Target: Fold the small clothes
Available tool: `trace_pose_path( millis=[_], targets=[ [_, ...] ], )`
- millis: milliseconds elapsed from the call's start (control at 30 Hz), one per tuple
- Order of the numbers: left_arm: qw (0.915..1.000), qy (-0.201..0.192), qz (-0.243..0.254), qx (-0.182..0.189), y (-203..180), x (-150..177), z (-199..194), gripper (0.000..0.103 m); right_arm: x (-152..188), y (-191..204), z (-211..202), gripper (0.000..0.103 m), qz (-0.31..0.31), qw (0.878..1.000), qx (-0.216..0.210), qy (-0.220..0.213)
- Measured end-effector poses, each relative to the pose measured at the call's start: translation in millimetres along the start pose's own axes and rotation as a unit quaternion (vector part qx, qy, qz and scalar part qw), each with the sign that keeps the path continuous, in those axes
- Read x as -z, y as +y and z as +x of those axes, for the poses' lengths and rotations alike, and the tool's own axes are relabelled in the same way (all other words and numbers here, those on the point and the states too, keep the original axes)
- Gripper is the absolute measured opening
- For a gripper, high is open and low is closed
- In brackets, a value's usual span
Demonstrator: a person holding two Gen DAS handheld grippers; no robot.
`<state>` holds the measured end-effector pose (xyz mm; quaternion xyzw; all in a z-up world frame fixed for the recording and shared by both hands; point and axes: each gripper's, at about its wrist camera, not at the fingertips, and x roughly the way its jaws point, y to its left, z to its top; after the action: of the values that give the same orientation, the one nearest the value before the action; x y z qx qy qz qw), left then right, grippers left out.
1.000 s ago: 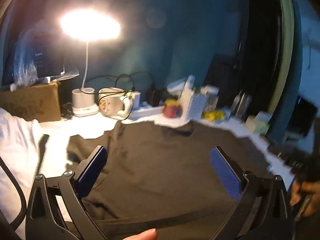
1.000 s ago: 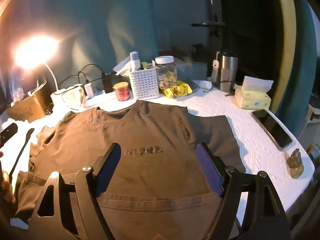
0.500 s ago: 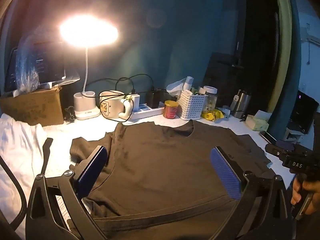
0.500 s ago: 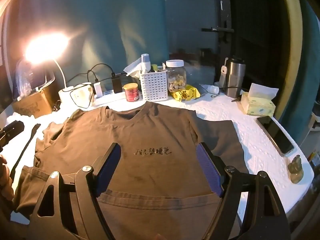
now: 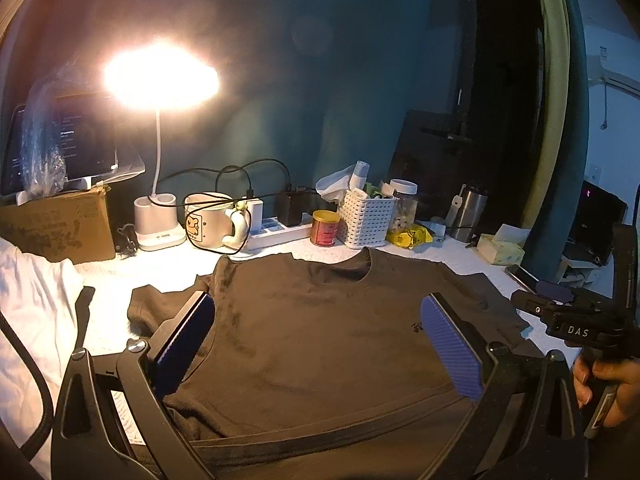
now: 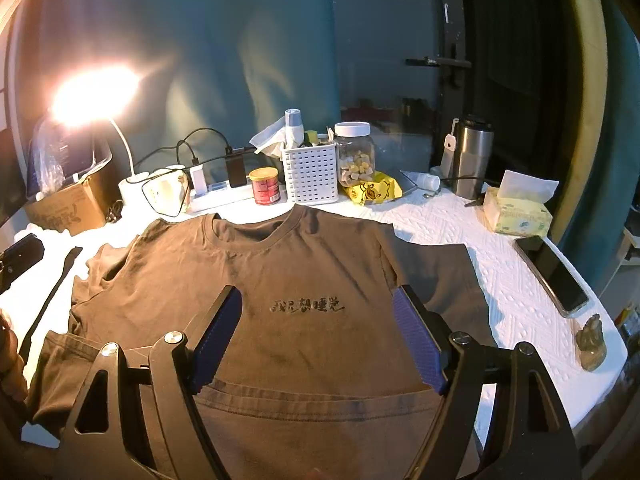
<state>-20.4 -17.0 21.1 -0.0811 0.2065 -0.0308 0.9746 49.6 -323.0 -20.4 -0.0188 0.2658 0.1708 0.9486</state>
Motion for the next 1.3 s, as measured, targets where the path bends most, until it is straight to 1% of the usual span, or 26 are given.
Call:
trace_pose_path(
  millis=[667, 1300],
  targets=[
    [1.0000, 0.003, 0.002, 0.009, -5.1, 0.3, 3.2, 0.102, -1.4, 3.2, 5.5, 0.081, -0.004, 1.000, 0.001, 0.008],
    [1.0000, 0.004, 0.001, 0.008, -5.2, -0.3, 4.4, 0.102, -0.4, 3.7, 7.9, 0.081, -0.004, 1.000, 0.001, 0.009]
  ],
)
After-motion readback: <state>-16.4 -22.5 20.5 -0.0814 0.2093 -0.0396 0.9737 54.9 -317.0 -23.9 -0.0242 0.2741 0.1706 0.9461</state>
